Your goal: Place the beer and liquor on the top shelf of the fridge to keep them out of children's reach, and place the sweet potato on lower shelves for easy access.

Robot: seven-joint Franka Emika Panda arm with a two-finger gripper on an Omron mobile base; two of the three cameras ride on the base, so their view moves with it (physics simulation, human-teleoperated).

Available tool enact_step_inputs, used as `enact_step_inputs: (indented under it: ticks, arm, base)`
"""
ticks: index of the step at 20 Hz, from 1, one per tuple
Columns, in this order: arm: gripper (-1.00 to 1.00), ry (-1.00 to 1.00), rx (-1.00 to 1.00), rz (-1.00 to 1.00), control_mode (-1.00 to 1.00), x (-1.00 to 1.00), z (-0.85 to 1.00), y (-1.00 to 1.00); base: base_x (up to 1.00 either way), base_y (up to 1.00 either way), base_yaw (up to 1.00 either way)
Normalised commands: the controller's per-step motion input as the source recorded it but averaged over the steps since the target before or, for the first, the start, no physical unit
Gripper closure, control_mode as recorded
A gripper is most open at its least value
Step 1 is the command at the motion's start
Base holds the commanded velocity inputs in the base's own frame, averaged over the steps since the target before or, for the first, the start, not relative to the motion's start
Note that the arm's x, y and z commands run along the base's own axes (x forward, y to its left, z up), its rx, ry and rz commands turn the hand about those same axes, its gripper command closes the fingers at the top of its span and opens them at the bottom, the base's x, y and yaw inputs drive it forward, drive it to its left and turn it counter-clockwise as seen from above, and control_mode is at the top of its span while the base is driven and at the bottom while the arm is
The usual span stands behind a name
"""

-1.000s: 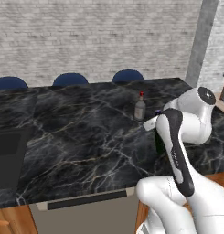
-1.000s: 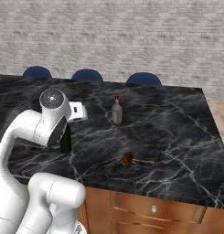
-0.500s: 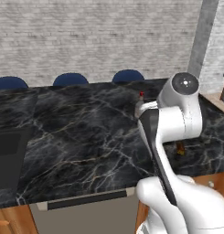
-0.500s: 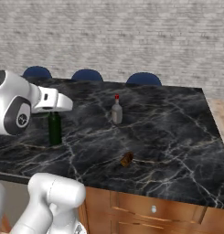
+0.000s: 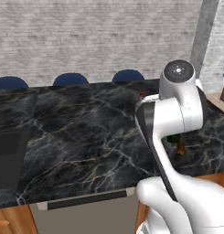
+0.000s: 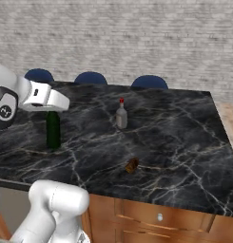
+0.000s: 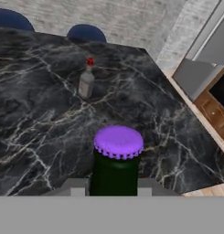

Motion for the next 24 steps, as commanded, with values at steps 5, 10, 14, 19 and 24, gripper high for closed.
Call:
enact_step_inputs:
  ticks: [5,10,14,19,24]
  arm:
    - [1.00,0.00,0.00,0.00,1.00,-0.16,0.00,-0.05]
    - [1.00,0.00,0.00,0.00,1.00,0.00,0.00,0.00]
    - [1.00,0.00,0.00,0.00,1.00,0.00,0.00,0.00]
    - [1.00,0.00,0.00,0.00,1.00,0.00,0.00,0.00]
    - [1.00,0.00,0.00,0.00,1.00,0.00,0.00,0.00]
  base:
    - [-0.40,-0.01,0.00]
    - [-0.83,-0.18,0.00]
    - [-0.77,-0.77,-0.11]
    - [-0.33,-0.99,-0.39]
    - [-0.02,-0.99,-0.60]
